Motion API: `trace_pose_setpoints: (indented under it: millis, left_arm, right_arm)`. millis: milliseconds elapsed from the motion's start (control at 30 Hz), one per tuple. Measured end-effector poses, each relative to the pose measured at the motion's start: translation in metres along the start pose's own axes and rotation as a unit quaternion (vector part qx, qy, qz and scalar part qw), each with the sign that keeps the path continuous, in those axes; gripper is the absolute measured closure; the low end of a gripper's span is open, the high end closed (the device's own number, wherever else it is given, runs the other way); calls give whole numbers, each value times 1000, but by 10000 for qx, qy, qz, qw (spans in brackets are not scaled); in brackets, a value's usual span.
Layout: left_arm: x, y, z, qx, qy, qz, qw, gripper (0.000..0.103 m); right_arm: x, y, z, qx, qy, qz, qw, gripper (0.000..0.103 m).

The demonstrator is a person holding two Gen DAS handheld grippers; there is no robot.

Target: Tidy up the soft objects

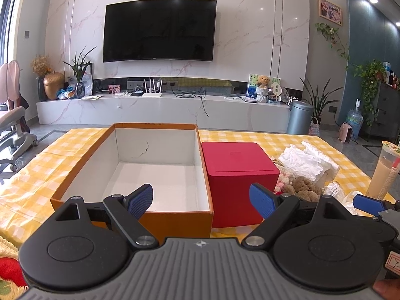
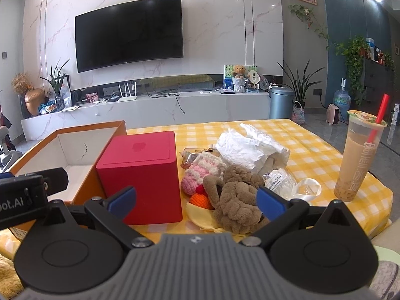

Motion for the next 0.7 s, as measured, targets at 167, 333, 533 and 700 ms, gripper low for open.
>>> trace_pose_setpoints:
  millis: [167, 333, 533, 700]
  left_arm:
    - [0, 0, 0, 16, 40, -3, 10000, 1]
    - [2, -1, 0, 17, 90, -27, 10000, 1]
    - [3, -2, 1, 35, 64, -50, 10000, 1]
    - [4, -1, 2, -2, 139, 35, 9999, 1]
  right_arm:
    - [0, 1, 0, -39, 29, 37, 10000, 3]
    - [0, 2, -1, -70, 42, 66, 9999, 3]
    - [0, 3, -1, -85, 37, 72, 9999, 3]
    - [1, 5, 1, -148, 11, 135, 9998, 3]
Point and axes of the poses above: each gripper's, at about its wrist camera, not at the fingertips, and z roughly against the way its jaws point, y to its left, x to its top, the point moved 6 cm from there along -z, roughly the way its jaws point, and after that the axes turned 15 degrees about y, right-handed, at the moved point
